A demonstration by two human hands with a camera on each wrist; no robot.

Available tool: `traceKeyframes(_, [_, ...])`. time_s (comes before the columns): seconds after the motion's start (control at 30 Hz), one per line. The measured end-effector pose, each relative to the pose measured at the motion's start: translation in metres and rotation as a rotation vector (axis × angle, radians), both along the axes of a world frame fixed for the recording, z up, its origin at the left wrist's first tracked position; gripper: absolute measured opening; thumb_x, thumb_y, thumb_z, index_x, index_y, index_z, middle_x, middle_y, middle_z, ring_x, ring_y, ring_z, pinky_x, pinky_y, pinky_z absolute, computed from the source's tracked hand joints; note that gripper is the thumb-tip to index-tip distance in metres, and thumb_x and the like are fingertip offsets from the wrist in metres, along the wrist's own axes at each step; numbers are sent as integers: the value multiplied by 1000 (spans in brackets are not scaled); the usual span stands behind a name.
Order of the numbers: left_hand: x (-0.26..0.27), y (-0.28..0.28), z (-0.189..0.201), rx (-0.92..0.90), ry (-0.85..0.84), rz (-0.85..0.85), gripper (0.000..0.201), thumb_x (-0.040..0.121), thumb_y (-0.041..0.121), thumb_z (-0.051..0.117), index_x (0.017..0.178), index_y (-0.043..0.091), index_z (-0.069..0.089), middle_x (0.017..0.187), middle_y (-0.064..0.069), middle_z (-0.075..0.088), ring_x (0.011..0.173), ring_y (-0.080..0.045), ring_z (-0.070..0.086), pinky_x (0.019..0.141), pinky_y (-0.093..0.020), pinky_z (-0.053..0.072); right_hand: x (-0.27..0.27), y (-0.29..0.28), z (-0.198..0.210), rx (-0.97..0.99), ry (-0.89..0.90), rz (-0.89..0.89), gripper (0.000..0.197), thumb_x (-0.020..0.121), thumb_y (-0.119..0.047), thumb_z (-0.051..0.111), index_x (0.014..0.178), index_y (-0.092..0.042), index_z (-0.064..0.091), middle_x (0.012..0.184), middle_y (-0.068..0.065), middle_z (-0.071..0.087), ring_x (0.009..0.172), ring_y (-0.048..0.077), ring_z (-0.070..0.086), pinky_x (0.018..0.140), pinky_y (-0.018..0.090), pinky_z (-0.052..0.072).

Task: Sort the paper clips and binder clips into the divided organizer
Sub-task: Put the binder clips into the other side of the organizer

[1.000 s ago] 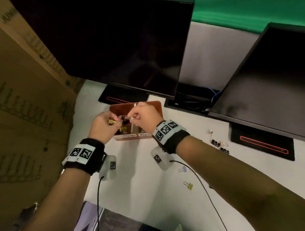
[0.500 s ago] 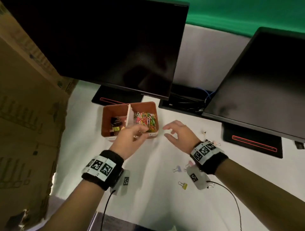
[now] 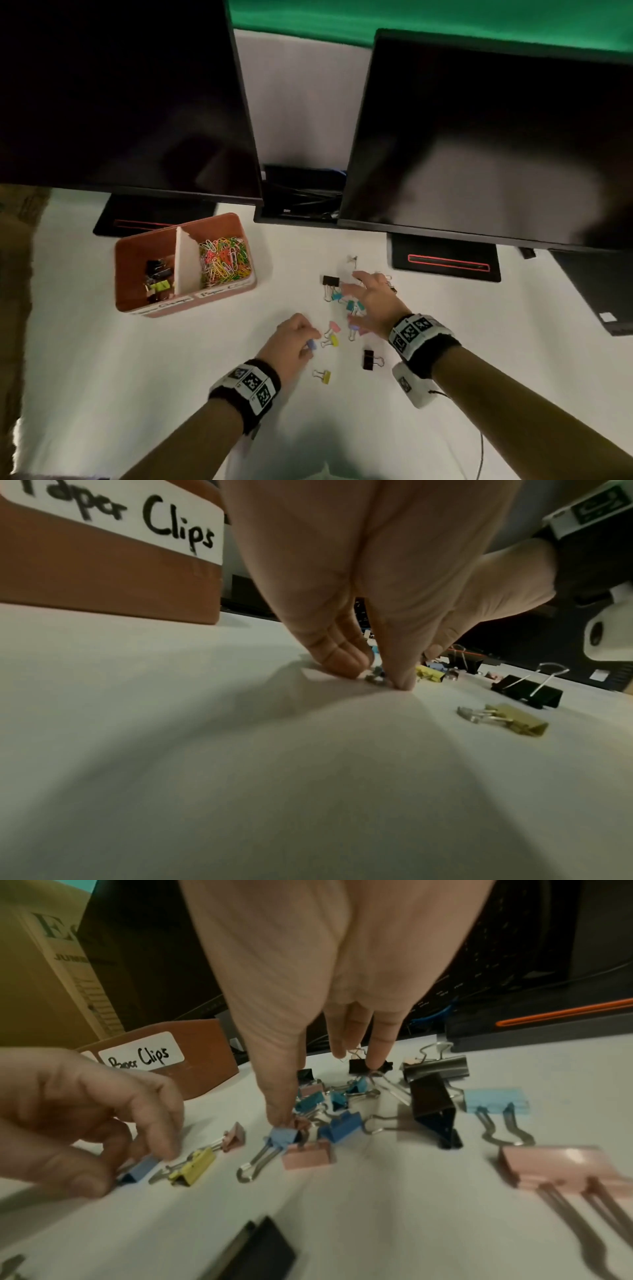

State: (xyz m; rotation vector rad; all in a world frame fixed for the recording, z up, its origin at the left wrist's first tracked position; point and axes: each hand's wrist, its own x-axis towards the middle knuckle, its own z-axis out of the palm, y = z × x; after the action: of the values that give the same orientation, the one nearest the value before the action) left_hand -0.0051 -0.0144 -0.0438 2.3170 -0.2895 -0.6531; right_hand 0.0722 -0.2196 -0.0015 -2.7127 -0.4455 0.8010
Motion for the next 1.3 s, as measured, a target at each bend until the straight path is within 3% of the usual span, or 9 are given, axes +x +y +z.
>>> traceKeyframes(0.2, [5, 1, -1, 47, 7, 58, 11, 82, 15, 64, 94, 15, 64, 88, 10, 43, 78, -6, 52, 77, -14, 43, 0, 0, -5, 107, 44, -9, 46, 83, -19, 65, 128, -20, 55, 126, 6, 46, 114, 24, 40, 103, 37, 38])
traceKeyframes(0.3, [10, -1, 0, 78, 16, 44, 10, 81, 14, 64, 91, 15, 62, 90, 6, 44, 82, -12, 53, 78, -20, 44, 1, -1, -5, 130, 47, 15, 39, 85, -14, 63, 124, -16, 58, 120, 6, 51, 111, 25, 45, 100, 35, 40])
traceKeyframes(0.53, [26, -5, 8, 30, 32, 62, 14, 79, 7, 65, 82, 19, 58, 81, 11, 42, 77, -13, 54, 75, -19, 43, -1, -4, -10, 115, -48, 132, 30, 88, -15, 58, 117, -19, 63, 109, 3, 61, 105, 25, 45, 91, 36, 43])
traceKeyframes(0.73, [66, -17, 23, -75, 8, 133, 59, 82, 6, 64, 133, 28, 42, 119, 7, 41, 75, -8, 58, 86, -22, 48, -1, -12, -7, 21, -95, 86, 56, 81, -42, 64, 133, -29, 45, 134, 2, 40, 121, 25, 39, 103, 41, 38])
traceKeyframes(0.87, [87, -29, 19, 46, 20, 42, 75, 84, 5, 63, 143, 30, 26, 141, 4, 27, 78, -10, 57, 93, -26, 48, 2, -13, -10, -51, 31, 125, 70, 78, -40, 68, 139, -28, 36, 146, 4, 28, 129, 28, 33, 107, 42, 36])
traceKeyframes(0.97, [92, -31, 14, 120, 22, 3, 62, 84, 9, 62, 138, 25, 37, 140, 1, 30, 80, -10, 53, 92, -25, 47, 3, -11, -12, 7, 40, 103, 60, 81, -31, 69, 135, -26, 44, 139, 4, 33, 121, 27, 38, 104, 39, 38])
traceKeyframes(1.07, [92, -30, 14, 148, -29, -1, 41, 83, 11, 63, 120, 25, 51, 124, 4, 39, 81, -15, 56, 77, -22, 45, 7, -7, -13, 79, 37, 113, 46, 83, -23, 67, 126, -21, 53, 123, 7, 43, 107, 26, 45, 97, 37, 43])
traceKeyframes(1.2, [87, -23, 15, 199, -50, 19, 29, 82, 16, 63, 104, 24, 47, 113, 3, 41, 76, -18, 55, 66, -24, 43, 10, -5, -12, 98, 87, 100, 32, 87, -24, 63, 117, -18, 58, 116, 8, 48, 105, 26, 48, 94, 38, 45])
traceKeyframes(1.3, [81, -15, 15, 209, -18, 52, 26, 83, 20, 61, 102, 23, 44, 108, -1, 45, 78, -21, 56, 70, -29, 47, 11, -5, -11, 95, 110, 85, 28, 88, -28, 61, 114, -18, 59, 116, 7, 48, 105, 24, 49, 93, 35, 45])
